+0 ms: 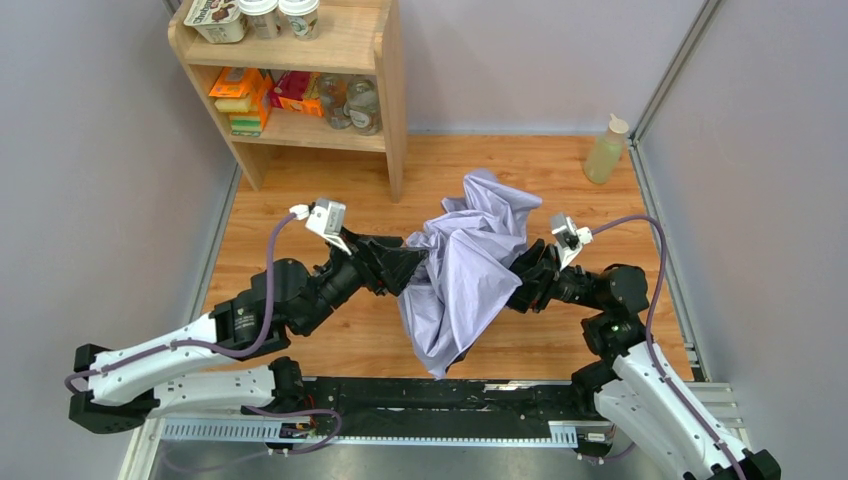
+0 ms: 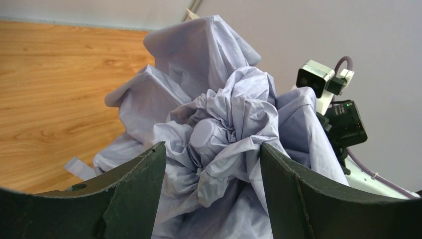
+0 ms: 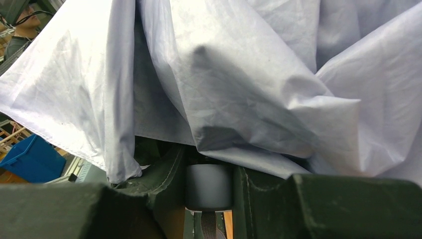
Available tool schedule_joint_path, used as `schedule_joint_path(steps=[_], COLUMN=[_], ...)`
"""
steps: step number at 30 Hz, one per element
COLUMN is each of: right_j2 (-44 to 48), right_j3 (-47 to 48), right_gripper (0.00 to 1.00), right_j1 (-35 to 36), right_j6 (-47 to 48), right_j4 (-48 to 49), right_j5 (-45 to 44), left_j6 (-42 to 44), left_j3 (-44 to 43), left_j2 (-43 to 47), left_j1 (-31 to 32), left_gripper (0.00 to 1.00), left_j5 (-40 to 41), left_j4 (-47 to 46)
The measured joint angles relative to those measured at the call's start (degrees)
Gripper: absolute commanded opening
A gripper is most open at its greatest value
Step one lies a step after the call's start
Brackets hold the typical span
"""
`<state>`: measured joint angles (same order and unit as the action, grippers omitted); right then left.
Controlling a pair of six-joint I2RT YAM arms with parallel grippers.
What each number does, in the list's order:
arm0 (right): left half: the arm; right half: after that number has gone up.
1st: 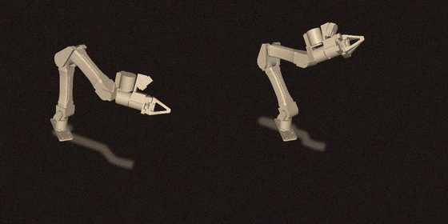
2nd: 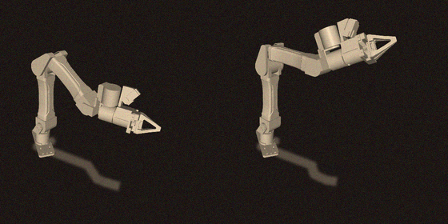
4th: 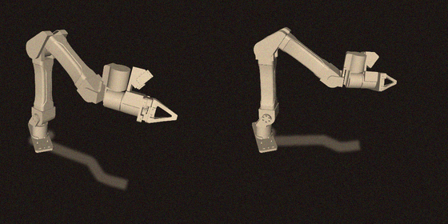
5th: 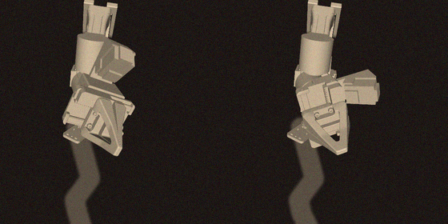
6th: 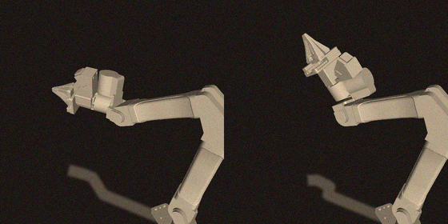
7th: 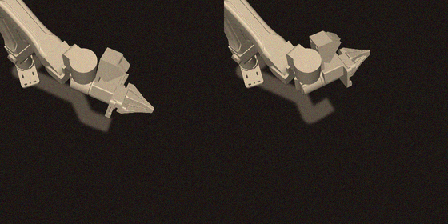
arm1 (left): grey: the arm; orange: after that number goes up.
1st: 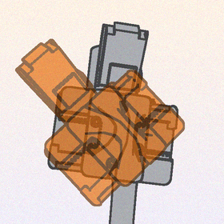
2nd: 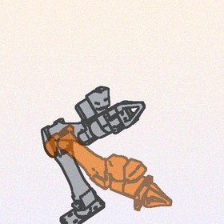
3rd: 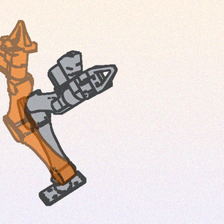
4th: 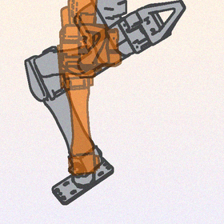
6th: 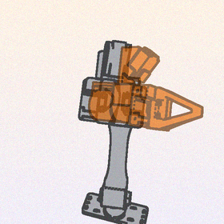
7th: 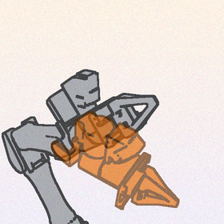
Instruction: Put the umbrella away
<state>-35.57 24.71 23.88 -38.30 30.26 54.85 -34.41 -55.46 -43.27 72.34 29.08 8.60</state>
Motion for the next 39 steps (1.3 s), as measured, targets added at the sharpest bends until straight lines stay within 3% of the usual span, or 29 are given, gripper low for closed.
schedule_joint_path(steps=[7,10,12,13,15,16,18,19,20,22,23,26,30,39], right_j2=[-0.6,-1.6,-2.2,-2.3,-2.4,-2.3,-1.9,-1.6,-1.0,0.6,1.6,3.9,5.4,5.5], right_j3=[0.0,0.0,0.0,0.0,0.0,0.0,0.0,0.2,0.5,2.1,3.3,6.8,11.6,18.9], right_gripper=[0.00,0.00,0.00,0.00,0.00,0.00,0.00,0.07,0.20,0.55,0.67,0.88,1.00,1.00], right_j1=[0.1,0.4,0.8,1.1,1.4,1.5,1.5,1.5,1.5,1.8,2.1,2.6,2.6,2.6], right_j6=[-1.6,-3.2,-3.9,-4.0,-4.2,-4.3,-4.1,-3.7,-2.9,-0.2,1.6,6.2,11.1,16.2], right_j4=[1.4,2.4,3.0,3.2,3.3,3.2,1.9,1.0,-0.9,-6.6,-10.6,-21.7,-36.3,-58.5], right_j5=[0.9,0.9,1.1,1.2,1.5,1.9,2.4,2.4,2.3,1.6,0.5,-5.2,-14.2,-23.6], left_j6=[-4.7,-7.4,-8.8,-9.2,-9.7,-10.2,-10.6,-10.4,-10.2,-9.2,-8.4,-3.7,5.4,18.8], left_j3=[3.7,4.5,4.5,4.6,4.6,4.5,4.2,4.1,4.1,4.2,4.5,6.1,7.4,5.6], left_j2=[-2.3,-3.7,-5.0,-5.8,-7.6,-8.2,-9.5,-9.7,-9.8,-9.4,-9.0,-5.9,-0.4,4.3], left_j1=[-3.5,-6.0,-7.8,-8.8,-11.0,-11.8,-13.3,-13.7,-14.1,-14.4,-14.4,-14.4,-15.1,-15.5], left_gripper=[0.75,0.69,0.56,0.33,0.09,0.02,0.00,0.00,0.00,0.00,0.00,0.00,0.00,0.00], left_j5=[-3.2,-6.7,-10.0,-11.9,-16.2,-17.5,-21.5,-23.1,-24.2,-25.9,-26.3,-26.3,-24.9,-23.9], left_j4=[-6.8,-9.5,-11.5,-12.5,-14.9,-15.8,-18.3,-19.1,-19.4,-20.0,-20.2,-19.1,-14.1,-5.4])
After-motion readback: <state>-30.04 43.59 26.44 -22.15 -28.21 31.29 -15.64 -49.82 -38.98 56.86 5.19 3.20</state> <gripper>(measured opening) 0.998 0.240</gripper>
